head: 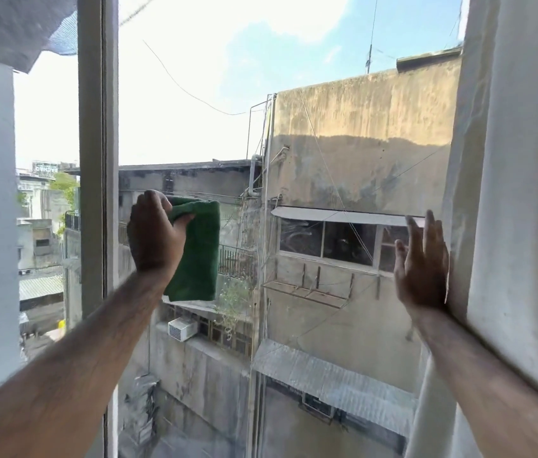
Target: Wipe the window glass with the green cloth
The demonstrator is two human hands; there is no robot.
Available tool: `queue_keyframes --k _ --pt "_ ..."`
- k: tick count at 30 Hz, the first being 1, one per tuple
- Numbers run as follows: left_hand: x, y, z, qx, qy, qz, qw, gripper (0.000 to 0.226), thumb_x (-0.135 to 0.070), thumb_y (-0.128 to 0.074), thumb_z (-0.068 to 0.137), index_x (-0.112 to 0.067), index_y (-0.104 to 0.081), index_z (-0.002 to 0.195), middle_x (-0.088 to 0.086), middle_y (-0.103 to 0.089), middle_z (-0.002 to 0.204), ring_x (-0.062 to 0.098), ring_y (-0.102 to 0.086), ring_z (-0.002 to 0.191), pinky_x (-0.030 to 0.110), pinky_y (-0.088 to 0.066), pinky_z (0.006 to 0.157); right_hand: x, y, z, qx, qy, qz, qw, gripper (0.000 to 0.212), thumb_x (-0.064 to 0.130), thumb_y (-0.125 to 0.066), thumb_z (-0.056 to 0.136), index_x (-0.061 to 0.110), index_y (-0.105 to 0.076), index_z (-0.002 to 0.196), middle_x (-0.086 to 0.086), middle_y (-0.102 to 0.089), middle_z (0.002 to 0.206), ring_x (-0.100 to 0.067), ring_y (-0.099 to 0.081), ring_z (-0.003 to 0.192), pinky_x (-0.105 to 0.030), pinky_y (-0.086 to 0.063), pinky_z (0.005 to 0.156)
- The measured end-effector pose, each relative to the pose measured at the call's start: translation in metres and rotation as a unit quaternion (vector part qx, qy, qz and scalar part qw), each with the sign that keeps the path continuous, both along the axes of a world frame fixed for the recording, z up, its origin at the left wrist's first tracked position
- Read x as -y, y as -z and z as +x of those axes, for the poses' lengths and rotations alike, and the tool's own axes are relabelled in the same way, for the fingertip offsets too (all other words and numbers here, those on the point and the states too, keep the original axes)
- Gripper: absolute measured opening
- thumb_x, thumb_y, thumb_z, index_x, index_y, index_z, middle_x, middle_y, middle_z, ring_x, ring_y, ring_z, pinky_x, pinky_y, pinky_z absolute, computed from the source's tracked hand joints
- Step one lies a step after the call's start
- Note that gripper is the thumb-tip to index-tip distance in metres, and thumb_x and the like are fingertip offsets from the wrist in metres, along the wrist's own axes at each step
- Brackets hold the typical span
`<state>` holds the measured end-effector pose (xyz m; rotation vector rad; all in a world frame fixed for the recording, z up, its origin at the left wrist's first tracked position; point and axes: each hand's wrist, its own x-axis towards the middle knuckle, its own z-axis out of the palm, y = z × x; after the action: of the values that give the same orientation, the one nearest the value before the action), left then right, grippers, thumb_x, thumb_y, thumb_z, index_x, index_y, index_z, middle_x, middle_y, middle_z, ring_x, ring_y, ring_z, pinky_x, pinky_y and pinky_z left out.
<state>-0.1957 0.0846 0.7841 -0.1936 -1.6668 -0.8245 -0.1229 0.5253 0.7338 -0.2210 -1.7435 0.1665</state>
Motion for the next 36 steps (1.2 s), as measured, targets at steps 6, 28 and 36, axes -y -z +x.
queue_keyframes --k 6,28,36 --pt "-0.022 0.046 -0.02 -0.068 -0.028 -0.149 0.986 0.028 -0.012 -0.057 0.102 0.005 -0.062 0.124 0.027 -0.062 0.124 0.04 -0.061 0.111 0.052 -0.057 0.093 -0.008 0.017 -0.014 -0.022 0.007 0.02 1.0 0.055 0.034 -0.03 0.115 0.024 -0.025 0.169 -0.011 -0.013 0.179 -0.031 -0.013 0.167 -0.055 -0.017 0.134" --pt "-0.124 0.152 -0.032 -0.071 -0.068 -0.329 0.939 0.071 -0.047 -0.039 0.109 -0.008 -0.019 0.165 0.019 -0.018 0.172 0.037 -0.019 0.16 0.064 -0.024 0.126 0.001 0.017 -0.02 -0.038 0.066 0.016 0.997 0.057 0.035 -0.027 0.115 0.027 -0.016 0.171 -0.009 -0.01 0.18 -0.027 -0.009 0.168 -0.053 -0.015 0.134" --pt "-0.048 0.043 -0.056 0.027 -0.133 -0.021 0.99 0.067 -0.043 -0.022 0.113 0.0 -0.013 0.164 0.026 -0.015 0.171 0.04 -0.015 0.16 0.058 -0.02 0.128 0.003 0.018 -0.019 -0.034 0.067 0.006 0.997 0.057 0.038 -0.022 0.115 0.029 -0.013 0.171 -0.008 -0.008 0.18 -0.025 -0.007 0.168 -0.051 -0.014 0.135"
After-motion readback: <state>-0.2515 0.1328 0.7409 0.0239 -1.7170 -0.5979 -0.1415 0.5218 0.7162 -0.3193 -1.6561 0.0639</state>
